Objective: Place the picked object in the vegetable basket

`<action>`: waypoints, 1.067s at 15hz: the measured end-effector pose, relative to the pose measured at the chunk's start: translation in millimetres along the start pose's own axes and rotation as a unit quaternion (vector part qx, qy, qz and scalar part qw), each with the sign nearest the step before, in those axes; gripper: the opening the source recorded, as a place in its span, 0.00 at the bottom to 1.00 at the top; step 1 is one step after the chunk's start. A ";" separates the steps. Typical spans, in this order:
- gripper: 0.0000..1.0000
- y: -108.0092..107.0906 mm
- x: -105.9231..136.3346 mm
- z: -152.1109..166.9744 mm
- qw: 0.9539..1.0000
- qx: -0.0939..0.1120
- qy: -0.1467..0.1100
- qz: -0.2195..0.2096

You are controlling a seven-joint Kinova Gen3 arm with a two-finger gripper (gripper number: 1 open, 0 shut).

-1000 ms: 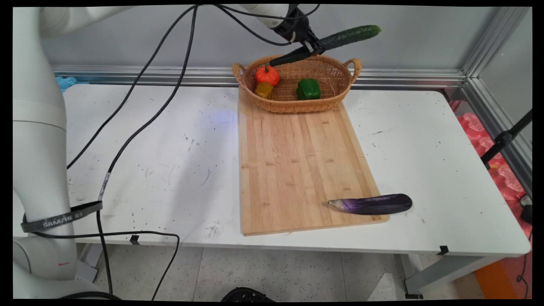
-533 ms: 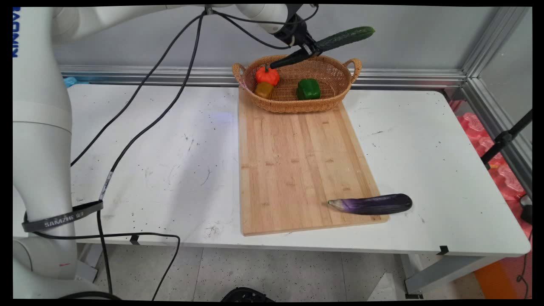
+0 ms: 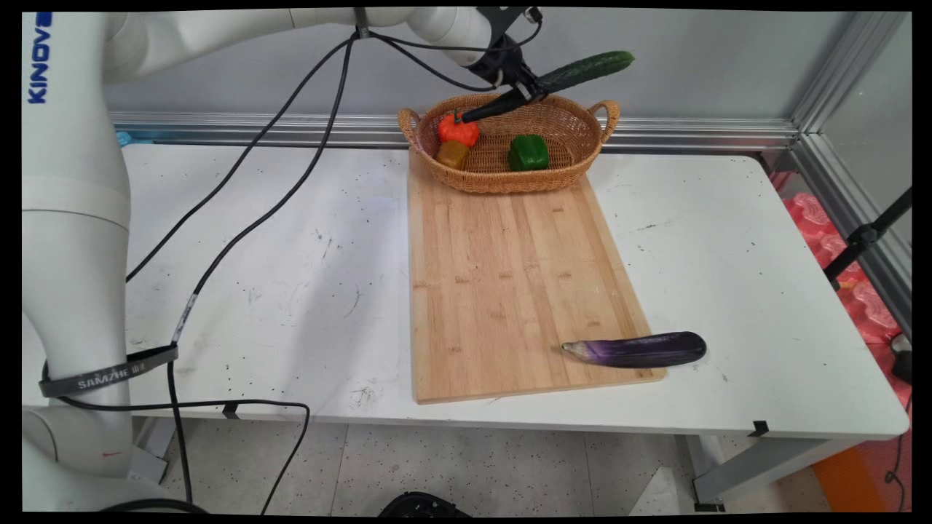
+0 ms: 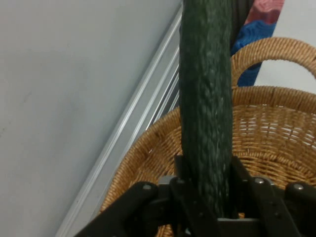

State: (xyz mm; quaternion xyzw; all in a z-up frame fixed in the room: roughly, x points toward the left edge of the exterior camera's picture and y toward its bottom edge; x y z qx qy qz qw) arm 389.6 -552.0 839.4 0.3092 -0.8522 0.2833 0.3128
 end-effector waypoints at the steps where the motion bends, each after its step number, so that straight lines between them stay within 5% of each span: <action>1: 0.00 -0.1 -2.1 2.2 1.000 0.000 0.000 -0.001; 8: 0.00 0.7 -10.5 8.0 1.000 -0.001 -0.007 -0.015; 9: 1.00 1.1 -11.3 8.3 1.000 -0.001 -0.008 -0.015; 16: 1.00 7.4 -7.5 2.7 1.000 -0.006 -0.015 -0.017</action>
